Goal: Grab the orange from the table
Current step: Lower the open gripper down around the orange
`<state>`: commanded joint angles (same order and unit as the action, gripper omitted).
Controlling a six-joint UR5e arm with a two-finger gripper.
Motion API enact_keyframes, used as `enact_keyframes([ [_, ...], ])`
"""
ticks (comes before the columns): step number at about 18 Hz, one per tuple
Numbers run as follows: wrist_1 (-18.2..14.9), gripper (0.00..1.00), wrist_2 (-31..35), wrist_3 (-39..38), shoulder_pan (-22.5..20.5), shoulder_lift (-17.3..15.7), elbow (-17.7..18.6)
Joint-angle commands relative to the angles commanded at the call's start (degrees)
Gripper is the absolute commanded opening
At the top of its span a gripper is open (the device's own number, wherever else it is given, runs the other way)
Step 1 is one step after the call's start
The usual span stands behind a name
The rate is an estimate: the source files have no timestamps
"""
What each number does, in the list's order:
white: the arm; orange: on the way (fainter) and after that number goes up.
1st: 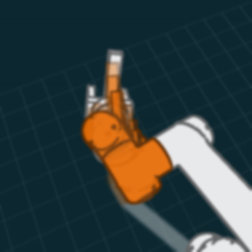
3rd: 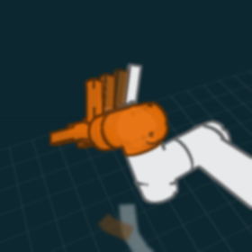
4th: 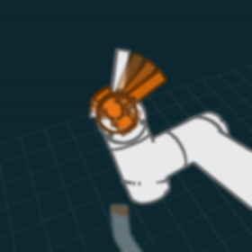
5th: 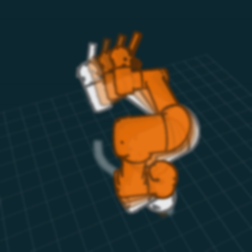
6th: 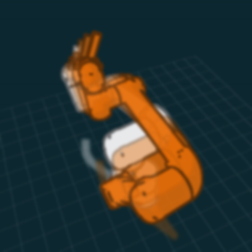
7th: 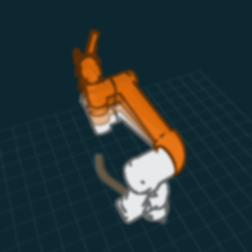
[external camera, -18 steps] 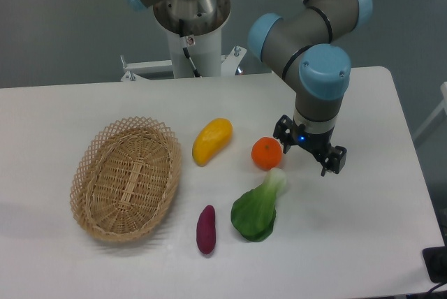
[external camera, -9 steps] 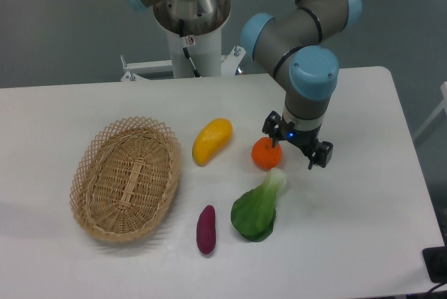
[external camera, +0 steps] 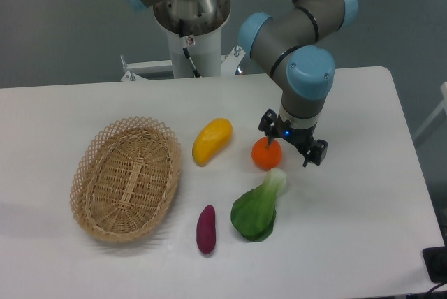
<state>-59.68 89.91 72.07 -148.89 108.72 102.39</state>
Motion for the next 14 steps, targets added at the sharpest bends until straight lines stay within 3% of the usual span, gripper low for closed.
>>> enact_keyframes([
  [5, 0.1, 1.0, 0.2, -0.3, 0.2, -0.4, 3.0],
  [6, 0.9, 1.0, 0.2, -0.3, 0.2, -0.6, 3.9],
  [8, 6.5, 1.0, 0.2, -0.3, 0.3, -0.6, 6.8],
  [10, 9.9, 1.0, 0.3, -0.3, 0.3, -0.6, 8.5],
  [14, 10.0, 1.0, 0.5, -0.3, 0.4, -0.5, 8.9],
])
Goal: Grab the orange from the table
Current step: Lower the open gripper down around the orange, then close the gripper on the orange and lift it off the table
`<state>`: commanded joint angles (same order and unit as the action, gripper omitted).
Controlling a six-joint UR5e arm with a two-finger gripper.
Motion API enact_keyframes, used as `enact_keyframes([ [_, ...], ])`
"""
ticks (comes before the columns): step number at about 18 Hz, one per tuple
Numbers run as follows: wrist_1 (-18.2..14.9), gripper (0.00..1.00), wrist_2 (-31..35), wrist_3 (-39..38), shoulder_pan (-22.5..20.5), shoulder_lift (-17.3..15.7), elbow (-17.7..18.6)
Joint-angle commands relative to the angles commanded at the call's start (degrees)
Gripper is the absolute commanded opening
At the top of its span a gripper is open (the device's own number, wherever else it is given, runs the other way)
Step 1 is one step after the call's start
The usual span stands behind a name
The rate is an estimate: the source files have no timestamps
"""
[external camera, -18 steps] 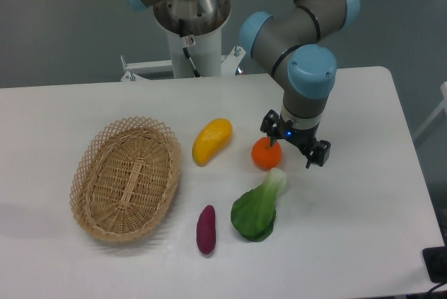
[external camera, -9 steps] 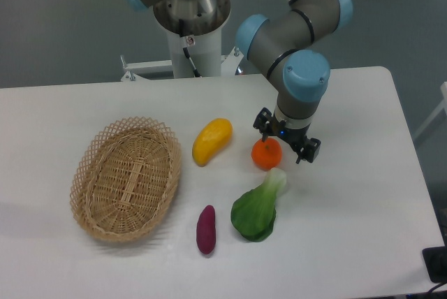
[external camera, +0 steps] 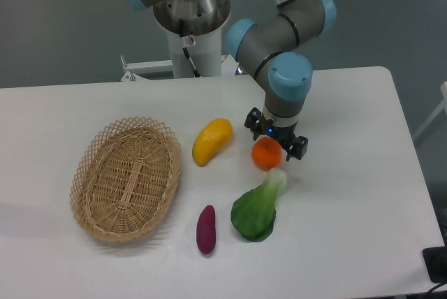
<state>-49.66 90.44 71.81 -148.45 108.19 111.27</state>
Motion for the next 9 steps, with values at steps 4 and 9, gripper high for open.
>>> enact_keyframes([
  [4, 0.3, 1.0, 0.2, 0.0, 0.3, 0.7, 0.1],
  [9, 1.9, 0.92, 0.3, -1.4, 1.1, 2.0, 0.1],
])
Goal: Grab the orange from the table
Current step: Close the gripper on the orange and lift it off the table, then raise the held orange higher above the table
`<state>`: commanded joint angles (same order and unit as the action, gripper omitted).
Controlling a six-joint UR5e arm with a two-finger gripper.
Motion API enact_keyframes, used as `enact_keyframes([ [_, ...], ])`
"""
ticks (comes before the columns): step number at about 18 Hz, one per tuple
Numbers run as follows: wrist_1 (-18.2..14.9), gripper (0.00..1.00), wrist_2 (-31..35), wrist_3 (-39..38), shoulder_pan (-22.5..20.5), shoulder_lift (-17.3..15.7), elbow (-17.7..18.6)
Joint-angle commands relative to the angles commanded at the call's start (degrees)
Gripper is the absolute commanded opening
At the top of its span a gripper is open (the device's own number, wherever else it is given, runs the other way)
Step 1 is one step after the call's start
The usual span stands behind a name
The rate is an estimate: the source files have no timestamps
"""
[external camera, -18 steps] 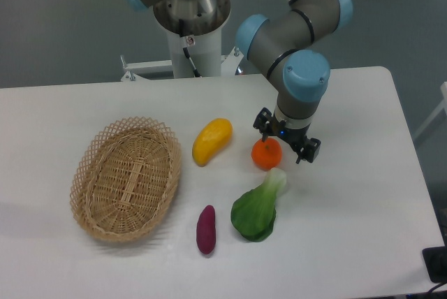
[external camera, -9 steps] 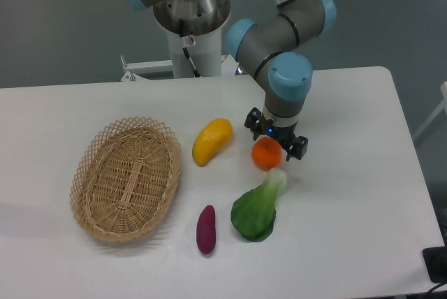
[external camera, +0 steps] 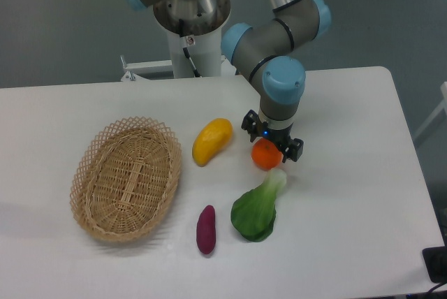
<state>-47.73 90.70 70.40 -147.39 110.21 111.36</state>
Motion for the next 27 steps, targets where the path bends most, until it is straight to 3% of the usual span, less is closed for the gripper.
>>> enact_keyframes([
  [5, 1.1, 0.86, 1.9, -1.5, 1.0, 0.9, 0.0],
  [7, 1.2, 0.69, 2.3, -1.8, 1.1, 0.8, -0.1],
  [9, 1.1, 0.63, 2.4, -1.8, 1.1, 0.5, -0.4],
  [14, -3.1, 0.62, 2.5, -1.1, 0.8, -0.3, -4.1],
  [19, -11.7, 0.62, 2.5, -0.9, 0.3, -0.8, -10.6],
  [25, -12.4, 0.62, 2.5, -0.5, 0.2, -0.4, -14.3],
  [27, -14.1, 0.62, 2.4, -0.4, -0.2, -0.2, -16.4],
])
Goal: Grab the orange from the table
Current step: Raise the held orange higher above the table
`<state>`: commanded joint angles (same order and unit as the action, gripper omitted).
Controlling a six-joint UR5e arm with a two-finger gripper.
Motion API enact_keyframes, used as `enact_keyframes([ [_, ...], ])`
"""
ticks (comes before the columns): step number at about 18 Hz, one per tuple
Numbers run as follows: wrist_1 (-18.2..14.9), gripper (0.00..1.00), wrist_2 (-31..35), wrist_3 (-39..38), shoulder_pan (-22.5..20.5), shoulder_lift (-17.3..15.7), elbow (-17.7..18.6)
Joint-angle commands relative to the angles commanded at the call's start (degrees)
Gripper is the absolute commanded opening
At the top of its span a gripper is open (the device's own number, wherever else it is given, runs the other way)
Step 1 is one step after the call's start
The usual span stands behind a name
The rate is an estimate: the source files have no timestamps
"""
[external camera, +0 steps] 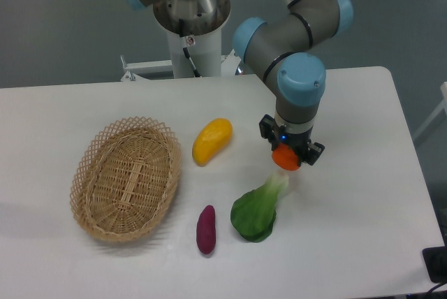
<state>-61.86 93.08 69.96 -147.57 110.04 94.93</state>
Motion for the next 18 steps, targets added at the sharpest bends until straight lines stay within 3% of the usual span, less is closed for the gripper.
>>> enact_keyframes([
  [3, -3.9, 0.62, -0.4, 0.0, -0.3, 1.2, -4.6],
  [18, -3.6, 0.63, -2.2, 0.0, -0.3, 4.8, -10.1],
])
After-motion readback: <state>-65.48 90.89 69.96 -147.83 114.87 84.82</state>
